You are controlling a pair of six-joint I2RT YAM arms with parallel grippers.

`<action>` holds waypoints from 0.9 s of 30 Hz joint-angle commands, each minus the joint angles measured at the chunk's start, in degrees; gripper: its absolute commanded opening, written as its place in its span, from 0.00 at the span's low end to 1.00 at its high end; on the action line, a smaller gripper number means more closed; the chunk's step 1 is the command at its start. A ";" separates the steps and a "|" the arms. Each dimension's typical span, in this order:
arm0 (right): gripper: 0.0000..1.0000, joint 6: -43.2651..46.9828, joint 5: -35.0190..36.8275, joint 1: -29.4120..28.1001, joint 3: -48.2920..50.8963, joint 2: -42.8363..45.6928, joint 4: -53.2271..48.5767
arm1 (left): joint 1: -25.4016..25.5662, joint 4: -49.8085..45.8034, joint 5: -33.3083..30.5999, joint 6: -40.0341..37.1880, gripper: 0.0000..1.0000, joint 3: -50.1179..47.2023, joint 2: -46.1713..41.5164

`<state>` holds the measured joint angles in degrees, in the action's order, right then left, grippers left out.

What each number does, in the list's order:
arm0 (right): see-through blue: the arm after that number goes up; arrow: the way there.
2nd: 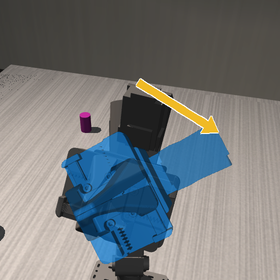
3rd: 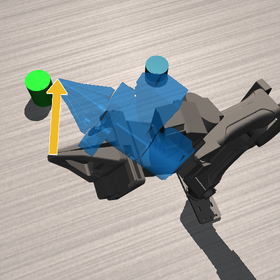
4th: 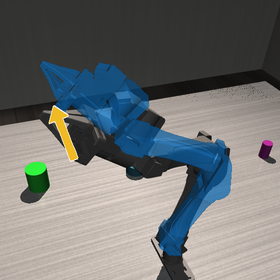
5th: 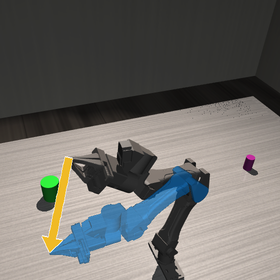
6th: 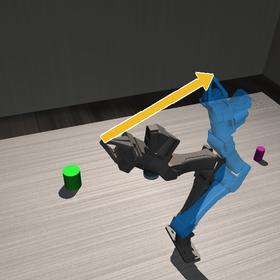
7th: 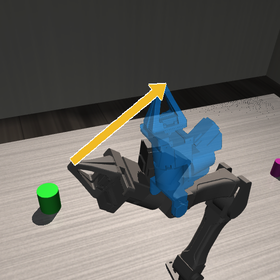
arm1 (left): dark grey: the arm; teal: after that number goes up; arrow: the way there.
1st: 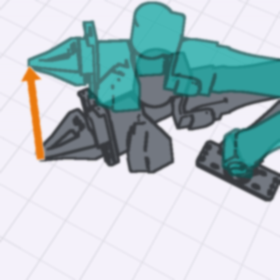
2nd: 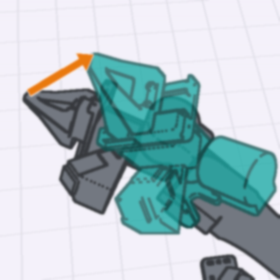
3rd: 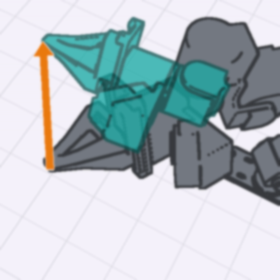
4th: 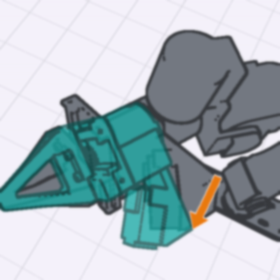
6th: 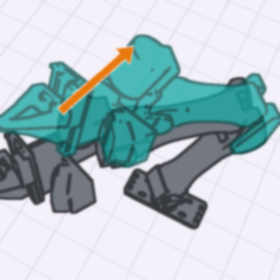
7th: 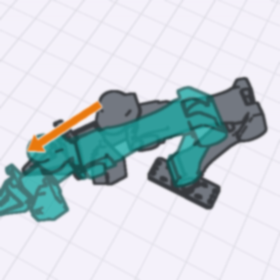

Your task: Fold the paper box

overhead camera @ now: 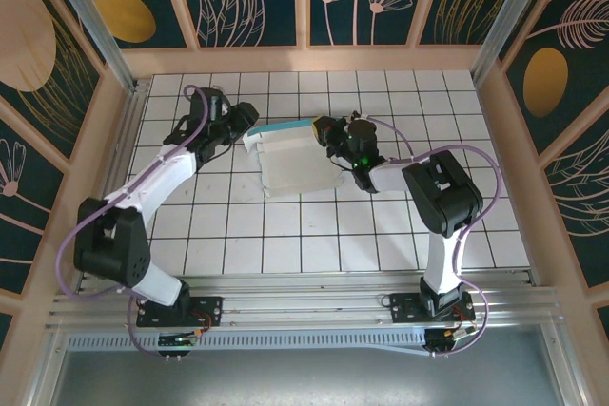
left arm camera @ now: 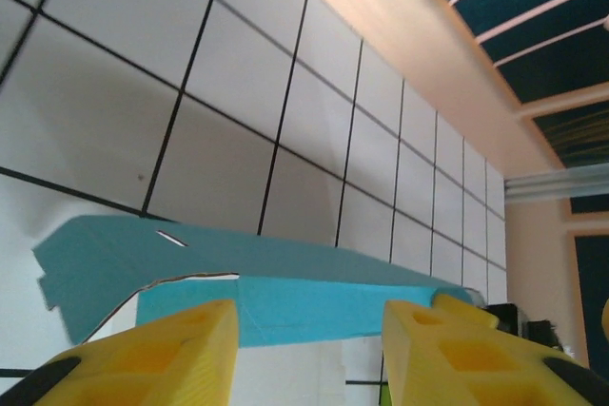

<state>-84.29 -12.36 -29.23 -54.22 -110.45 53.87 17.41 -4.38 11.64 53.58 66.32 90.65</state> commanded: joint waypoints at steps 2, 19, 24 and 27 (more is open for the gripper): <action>0.00 1.76 -0.30 0.32 0.65 -1.11 1.33 | -0.17 0.43 3.93 1.93 0.44 1.49 2.47; 0.00 1.40 -0.62 0.47 -0.98 -2.22 0.01 | -0.16 4.08 9.60 1.96 0.44 2.78 9.61; 0.00 0.81 -0.74 0.49 -1.57 -3.05 -0.16 | -0.10 4.07 8.46 1.18 0.34 4.24 11.18; 0.00 0.27 -0.60 0.52 -1.93 -3.68 -0.32 | -0.14 2.26 7.78 -0.28 0.30 6.20 12.77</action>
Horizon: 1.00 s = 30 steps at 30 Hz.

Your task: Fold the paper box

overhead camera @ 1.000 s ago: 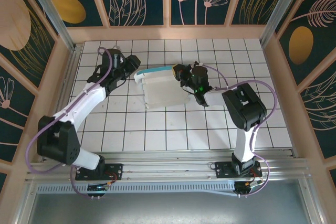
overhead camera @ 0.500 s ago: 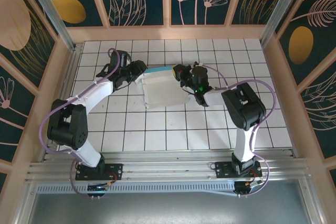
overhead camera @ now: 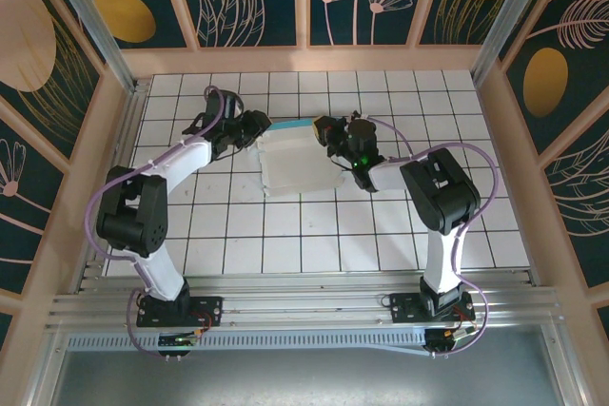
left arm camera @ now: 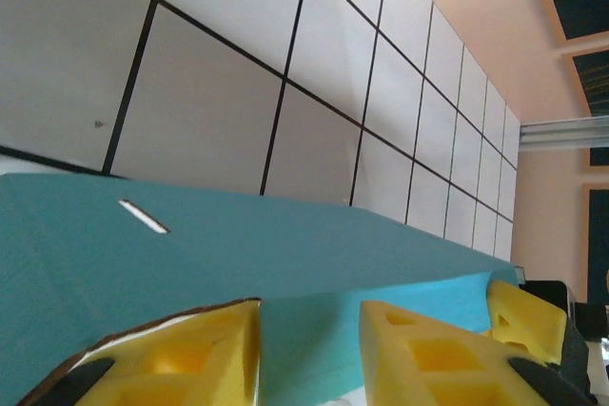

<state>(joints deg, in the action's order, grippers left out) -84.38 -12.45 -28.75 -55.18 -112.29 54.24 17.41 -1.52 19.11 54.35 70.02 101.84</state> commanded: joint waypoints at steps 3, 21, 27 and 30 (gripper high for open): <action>0.00 0.40 0.26 0.09 -1.77 -2.23 -2.25 | -0.16 -1.65 -2.57 -2.70 0.30 2.84 1.08; 0.00 1.99 1.81 2.61 -7.14 -3.87 -11.95 | 5.10 4.27 -35.23 -27.56 0.48 -21.54 -23.02; 0.00 3.73 1.64 2.48 -7.31 -3.20 -12.94 | 2.81 -2.41 -29.49 -46.56 0.48 -11.32 -13.47; 0.00 3.64 1.47 2.49 -7.52 -3.38 -12.91 | 0.53 -1.65 -21.04 -47.31 0.49 -8.66 -10.08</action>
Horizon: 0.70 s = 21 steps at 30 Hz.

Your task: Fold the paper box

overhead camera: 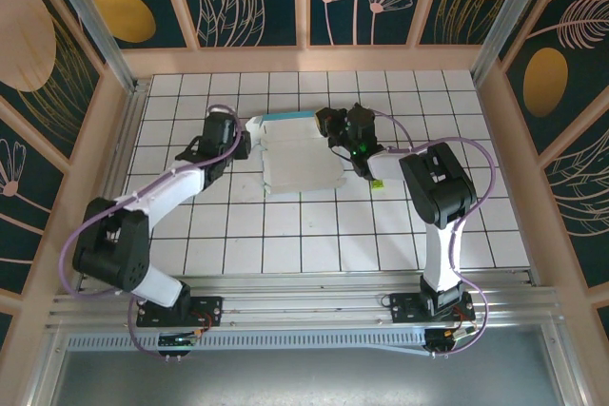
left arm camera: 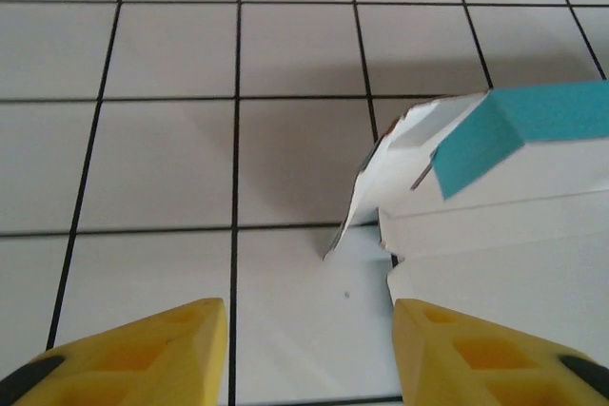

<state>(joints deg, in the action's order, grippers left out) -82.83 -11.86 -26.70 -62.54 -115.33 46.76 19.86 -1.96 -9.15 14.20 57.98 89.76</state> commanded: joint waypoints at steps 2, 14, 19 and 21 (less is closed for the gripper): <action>0.00 1.91 0.71 0.43 -0.16 -0.35 -5.46 | -2.43 -1.21 8.95 -7.43 0.48 5.07 4.35; 0.00 1.84 0.83 0.44 0.01 -0.68 -5.15 | -3.86 5.16 16.60 9.90 0.45 -0.84 4.03; 0.00 1.81 0.70 0.59 -0.04 -1.42 -4.94 | -1.26 17.44 22.80 29.78 0.41 -12.67 -1.38; 0.00 1.64 0.52 0.59 -0.10 -1.78 -4.73 | 1.35 14.22 20.18 29.30 0.43 -9.65 1.05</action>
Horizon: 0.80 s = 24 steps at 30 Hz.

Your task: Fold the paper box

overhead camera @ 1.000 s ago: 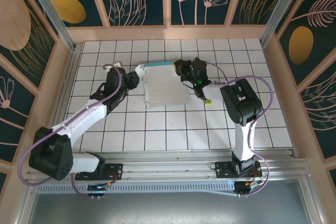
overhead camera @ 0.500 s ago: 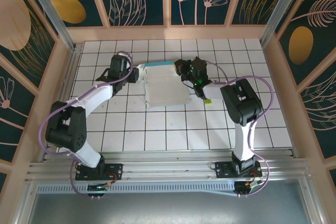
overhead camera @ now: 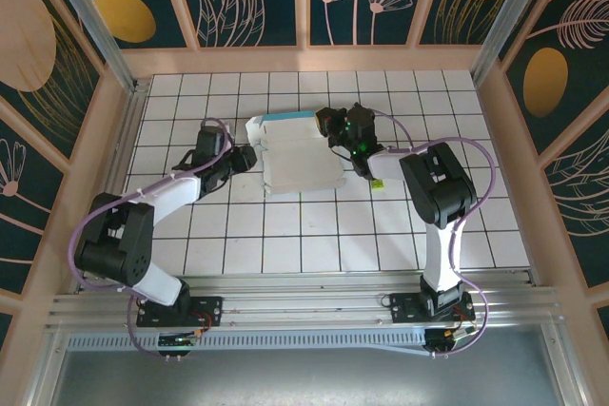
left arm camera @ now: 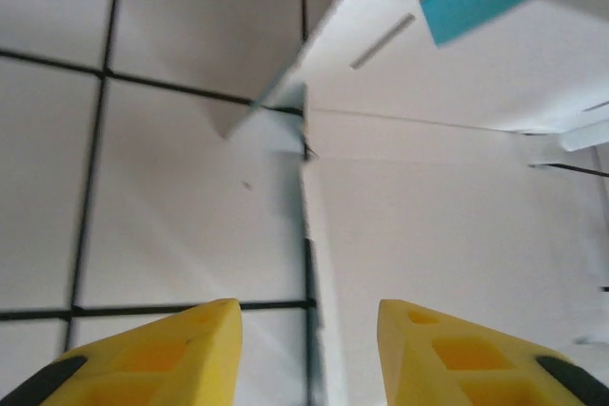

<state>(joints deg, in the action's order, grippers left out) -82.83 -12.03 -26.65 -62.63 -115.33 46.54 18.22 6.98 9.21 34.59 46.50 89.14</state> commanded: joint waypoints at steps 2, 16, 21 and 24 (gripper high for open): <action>0.00 1.31 0.48 0.45 -0.09 -1.99 -4.37 | 3.84 3.15 0.30 8.50 0.47 5.43 5.40; 0.00 1.45 0.52 0.53 0.31 -1.32 -4.38 | 3.95 -3.20 -12.21 1.18 0.46 22.87 23.62; 0.00 1.26 0.35 0.50 0.46 -1.40 -4.18 | 3.88 -4.10 -14.69 1.36 0.47 24.29 26.25; 0.00 1.26 0.34 0.52 0.47 -1.46 -4.17 | 3.84 -4.36 -15.24 1.19 0.48 24.43 27.64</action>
<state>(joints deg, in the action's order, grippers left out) -82.83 -12.05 -26.65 -62.63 -115.33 46.57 22.39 5.37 -4.01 36.25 70.19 114.65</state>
